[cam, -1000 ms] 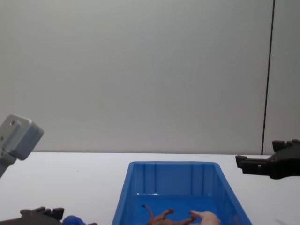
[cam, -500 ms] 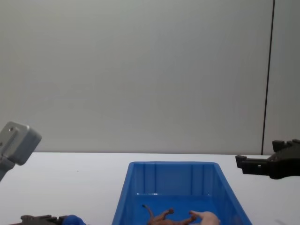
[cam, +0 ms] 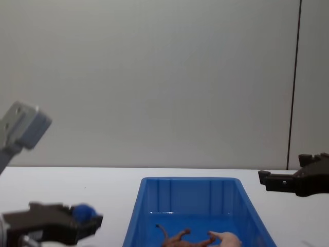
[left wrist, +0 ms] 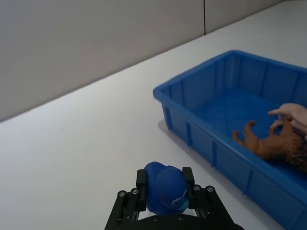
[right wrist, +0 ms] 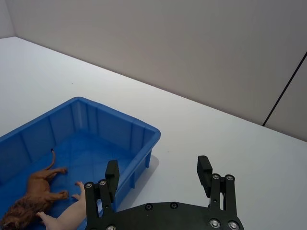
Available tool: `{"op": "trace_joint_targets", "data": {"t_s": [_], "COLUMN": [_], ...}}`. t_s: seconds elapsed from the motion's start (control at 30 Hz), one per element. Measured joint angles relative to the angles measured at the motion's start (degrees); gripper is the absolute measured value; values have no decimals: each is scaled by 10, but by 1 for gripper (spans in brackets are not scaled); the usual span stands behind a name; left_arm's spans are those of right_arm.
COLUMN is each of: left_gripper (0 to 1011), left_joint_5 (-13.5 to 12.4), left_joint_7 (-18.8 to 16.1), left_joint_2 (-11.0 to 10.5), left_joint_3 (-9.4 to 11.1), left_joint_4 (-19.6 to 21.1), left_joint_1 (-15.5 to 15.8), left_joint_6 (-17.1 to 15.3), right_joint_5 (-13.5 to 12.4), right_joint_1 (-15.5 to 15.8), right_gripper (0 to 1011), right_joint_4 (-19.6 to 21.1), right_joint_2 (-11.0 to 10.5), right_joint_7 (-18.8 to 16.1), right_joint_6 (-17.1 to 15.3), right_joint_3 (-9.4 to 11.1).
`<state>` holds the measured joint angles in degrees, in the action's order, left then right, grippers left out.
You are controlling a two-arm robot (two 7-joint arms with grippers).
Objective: Pick up the two dolls from the table and place them into the box.
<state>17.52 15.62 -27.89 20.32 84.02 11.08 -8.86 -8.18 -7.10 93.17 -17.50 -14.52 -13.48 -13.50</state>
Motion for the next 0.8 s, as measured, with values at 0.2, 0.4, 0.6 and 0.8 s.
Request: {"op": "trace_joint_targets", "data": {"t_s": [0.2, 0.4, 0.6, 0.8], "left_gripper": [411, 366, 422, 641], "left_joint_5": [-32, -63, -80, -89], "left_joint_7": [17, 48, 79, 116], "left_joint_2": [7, 26, 50, 88], "left_joint_3": [-3, -2, 3, 15], "left_joint_4": [11, 3, -25, -82], "left_joint_1": [26, 64, 102, 154], "left_joint_6": [4, 22, 47, 86], "right_joint_5": [0, 0, 0, 0], "right_joint_1": [0, 0, 0, 0], "right_gripper": [1001, 1001, 1001, 1001], "right_joint_4": [0, 0, 0, 0], "right_joint_2": [0, 0, 0, 0], "right_joint_7": [0, 0, 0, 0], "right_joint_6": [0, 0, 0, 0], "right_joint_3": [0, 0, 0, 0]}}
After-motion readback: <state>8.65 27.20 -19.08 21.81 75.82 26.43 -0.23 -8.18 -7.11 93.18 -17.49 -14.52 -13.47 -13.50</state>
